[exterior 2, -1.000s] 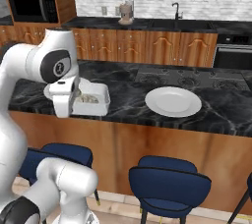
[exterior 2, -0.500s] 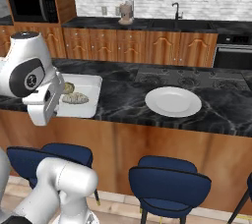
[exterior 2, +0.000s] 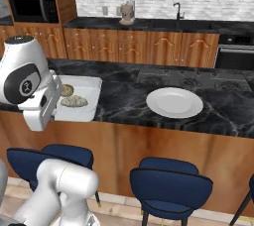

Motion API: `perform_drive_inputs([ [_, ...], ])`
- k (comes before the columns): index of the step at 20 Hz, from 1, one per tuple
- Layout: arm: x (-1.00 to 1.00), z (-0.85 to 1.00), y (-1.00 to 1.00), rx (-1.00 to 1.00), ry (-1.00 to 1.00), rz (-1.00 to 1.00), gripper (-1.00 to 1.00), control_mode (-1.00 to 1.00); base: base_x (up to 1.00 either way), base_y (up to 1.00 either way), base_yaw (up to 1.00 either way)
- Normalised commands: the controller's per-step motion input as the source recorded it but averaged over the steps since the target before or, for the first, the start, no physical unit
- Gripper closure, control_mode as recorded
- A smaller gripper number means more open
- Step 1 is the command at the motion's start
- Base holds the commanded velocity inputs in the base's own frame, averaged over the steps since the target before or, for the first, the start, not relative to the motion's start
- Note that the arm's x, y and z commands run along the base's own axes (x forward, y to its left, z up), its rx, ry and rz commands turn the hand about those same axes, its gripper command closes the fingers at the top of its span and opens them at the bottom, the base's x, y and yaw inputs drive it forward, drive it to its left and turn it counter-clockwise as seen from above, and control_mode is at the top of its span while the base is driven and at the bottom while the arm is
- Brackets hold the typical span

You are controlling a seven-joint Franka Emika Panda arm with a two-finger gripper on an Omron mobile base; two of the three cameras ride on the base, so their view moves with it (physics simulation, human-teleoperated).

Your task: Place two dumplings into each of the tupperware containers and then place the containers in the fridge.

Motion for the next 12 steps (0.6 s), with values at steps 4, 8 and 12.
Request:
perform_drive_inputs([
  [4,-0.01,0.00,0.00,0.00,0.00,0.00,1.00,1.00,-0.61,-0.14,-0.07],
  [8,0.00,0.00,0.00,0.00,0.00,0.00,1.00,1.00,-0.73,-0.01,-0.73],
  [12,0.00,0.00,0.00,0.00,0.00,0.00,1.00,1.00,-0.46,0.00,-0.80],
])
